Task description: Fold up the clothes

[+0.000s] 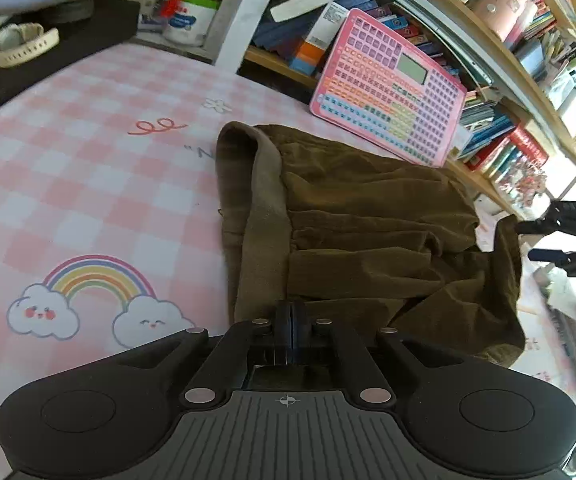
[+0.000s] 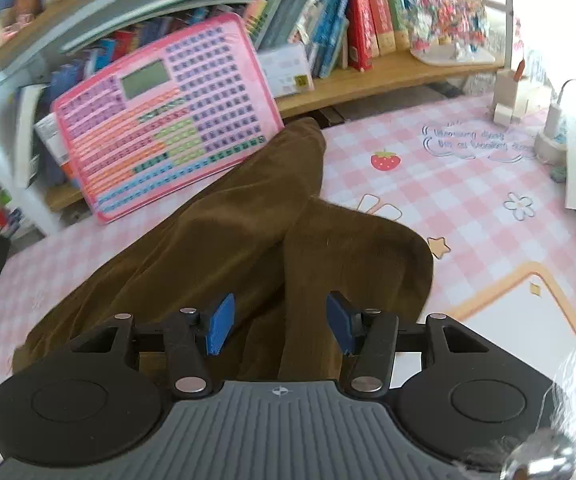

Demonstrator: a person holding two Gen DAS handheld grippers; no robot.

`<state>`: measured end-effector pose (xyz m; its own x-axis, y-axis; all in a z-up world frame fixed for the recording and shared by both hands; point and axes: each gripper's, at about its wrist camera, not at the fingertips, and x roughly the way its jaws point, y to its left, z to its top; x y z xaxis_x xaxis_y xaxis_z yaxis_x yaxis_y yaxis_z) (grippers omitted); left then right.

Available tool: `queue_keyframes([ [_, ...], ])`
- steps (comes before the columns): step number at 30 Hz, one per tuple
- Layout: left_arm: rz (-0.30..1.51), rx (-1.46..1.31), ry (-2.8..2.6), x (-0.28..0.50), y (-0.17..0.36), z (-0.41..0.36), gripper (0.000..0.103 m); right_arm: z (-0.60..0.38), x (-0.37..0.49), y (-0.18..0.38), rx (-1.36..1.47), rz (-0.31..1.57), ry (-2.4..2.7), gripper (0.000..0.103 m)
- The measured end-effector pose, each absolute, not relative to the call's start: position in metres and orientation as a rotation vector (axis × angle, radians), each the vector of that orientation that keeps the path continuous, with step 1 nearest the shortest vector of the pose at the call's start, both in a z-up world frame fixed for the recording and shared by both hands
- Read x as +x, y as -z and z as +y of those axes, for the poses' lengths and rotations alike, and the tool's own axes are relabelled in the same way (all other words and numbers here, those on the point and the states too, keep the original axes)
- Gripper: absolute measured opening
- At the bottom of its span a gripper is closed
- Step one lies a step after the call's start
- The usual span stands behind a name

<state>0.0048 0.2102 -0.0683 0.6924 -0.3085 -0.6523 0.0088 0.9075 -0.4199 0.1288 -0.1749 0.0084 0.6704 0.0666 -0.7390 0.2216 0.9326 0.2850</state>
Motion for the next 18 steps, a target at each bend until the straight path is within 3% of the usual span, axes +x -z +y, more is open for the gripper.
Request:
queue_keyframes([
  [5,0.779,-0.382,0.130,-0.005,0.065,0.200,0.005,-0.176,0.162,0.015,0.448,0.956,0.122,0.049],
  [7,0.779,-0.386,0.115,-0.007,0.064,0.200,0.005,-0.176,0.170,0.023,0.408,0.978,0.181,0.045],
  [8,0.781,-0.390,0.109,-0.008,0.064,0.201,0.005,-0.177,0.172,0.026,0.382,0.986,0.206,0.034],
  [9,0.783,-0.390,0.104,-0.008,0.063,0.201,0.005,-0.181,0.174,0.029,0.378,0.994,0.205,0.016],
  [11,0.785,-0.392,0.096,-0.008,0.063,0.203,0.005,-0.192,0.172,0.030,0.391,0.997,0.188,0.004],
  [18,0.801,-0.399,0.093,-0.005,0.061,0.207,0.005,-0.252,0.070,-0.039,0.619,0.719,0.070,0.004],
])
